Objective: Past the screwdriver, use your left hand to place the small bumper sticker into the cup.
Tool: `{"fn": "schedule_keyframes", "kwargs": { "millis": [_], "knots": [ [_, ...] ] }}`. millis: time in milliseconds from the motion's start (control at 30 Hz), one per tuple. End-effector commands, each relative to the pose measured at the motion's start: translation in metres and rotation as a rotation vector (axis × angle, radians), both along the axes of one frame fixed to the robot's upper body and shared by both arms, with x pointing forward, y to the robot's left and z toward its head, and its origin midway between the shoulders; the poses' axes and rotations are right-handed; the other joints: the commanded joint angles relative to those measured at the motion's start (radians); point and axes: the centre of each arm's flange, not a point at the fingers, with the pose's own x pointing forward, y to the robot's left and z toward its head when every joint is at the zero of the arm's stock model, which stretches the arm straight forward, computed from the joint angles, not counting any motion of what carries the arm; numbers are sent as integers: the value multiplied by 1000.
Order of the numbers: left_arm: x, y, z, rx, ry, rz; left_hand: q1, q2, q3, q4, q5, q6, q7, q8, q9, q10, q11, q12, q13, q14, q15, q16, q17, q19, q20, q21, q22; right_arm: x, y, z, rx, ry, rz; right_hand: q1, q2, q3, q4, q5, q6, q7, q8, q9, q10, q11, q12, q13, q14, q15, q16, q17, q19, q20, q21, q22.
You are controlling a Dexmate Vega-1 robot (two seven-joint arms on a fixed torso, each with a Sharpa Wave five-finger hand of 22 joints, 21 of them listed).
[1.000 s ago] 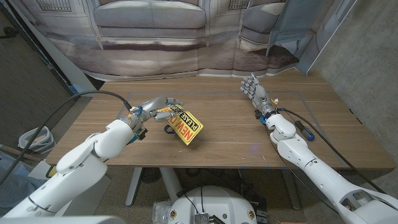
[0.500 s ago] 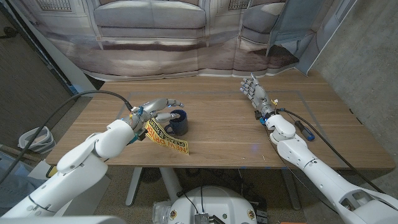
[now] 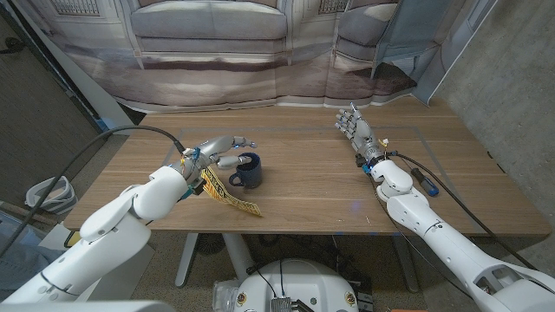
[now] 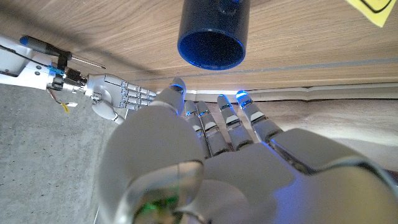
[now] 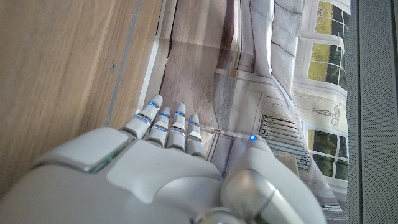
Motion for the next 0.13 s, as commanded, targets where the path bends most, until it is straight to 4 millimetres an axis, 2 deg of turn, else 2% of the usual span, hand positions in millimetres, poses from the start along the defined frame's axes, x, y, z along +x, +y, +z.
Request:
{"fn": "schedule_keyframes", "kwargs": {
  "millis": [33,133],
  "knots": [
    [-4,1,3,-11,-24,-4,-11,0,-1,4,4,-5,-2,0,0,-1,-3,8,3,-6,-42,7,2,-3,2,-3,2,-2,0,1,6,-1,0,5,12,-5,-1,-2,6,-3,-4,5,7,-2,0,6,5,1,-2,4,6,-2,-3,4],
    [-5,3,2,-17,-35,-5,-12,0,-1,4,4,-5,-1,0,0,-2,-1,8,3,-6,-40,8,1,-5,6,-4,2,-2,0,1,0,-3,0,5,12,-5,-2,-2,7,-3,-4,5,7,-2,0,6,5,1,-2,4,6,-2,-3,4]
  ]
}}
